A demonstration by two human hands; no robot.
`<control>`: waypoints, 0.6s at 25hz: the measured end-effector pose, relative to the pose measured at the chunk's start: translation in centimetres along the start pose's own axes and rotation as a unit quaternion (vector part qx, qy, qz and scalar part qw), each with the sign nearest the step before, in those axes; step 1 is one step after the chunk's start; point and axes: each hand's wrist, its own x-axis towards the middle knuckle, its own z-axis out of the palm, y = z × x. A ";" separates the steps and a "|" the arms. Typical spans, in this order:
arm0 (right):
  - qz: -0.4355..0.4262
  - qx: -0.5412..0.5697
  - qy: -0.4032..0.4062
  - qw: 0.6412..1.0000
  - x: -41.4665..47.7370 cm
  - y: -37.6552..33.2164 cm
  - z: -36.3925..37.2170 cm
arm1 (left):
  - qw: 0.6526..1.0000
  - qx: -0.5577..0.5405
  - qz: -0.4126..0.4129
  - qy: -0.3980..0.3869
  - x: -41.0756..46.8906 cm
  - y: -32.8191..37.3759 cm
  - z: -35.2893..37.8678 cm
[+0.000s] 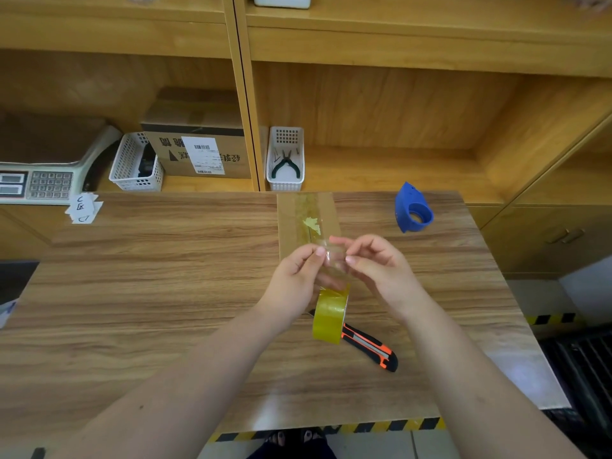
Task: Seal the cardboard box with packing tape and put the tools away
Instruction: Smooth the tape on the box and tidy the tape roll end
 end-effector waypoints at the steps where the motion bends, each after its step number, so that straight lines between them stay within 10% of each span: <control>1: 0.001 -0.004 -0.008 1.000 -0.2 0.3 0.0 | 1.000 -0.003 0.000 0.003 -0.1 0.1 0.0; 15: -0.081 -0.094 0.079 0.989 -0.2 0.7 1.3 | 0.999 0.046 -0.013 0.016 0.1 -0.5 -0.5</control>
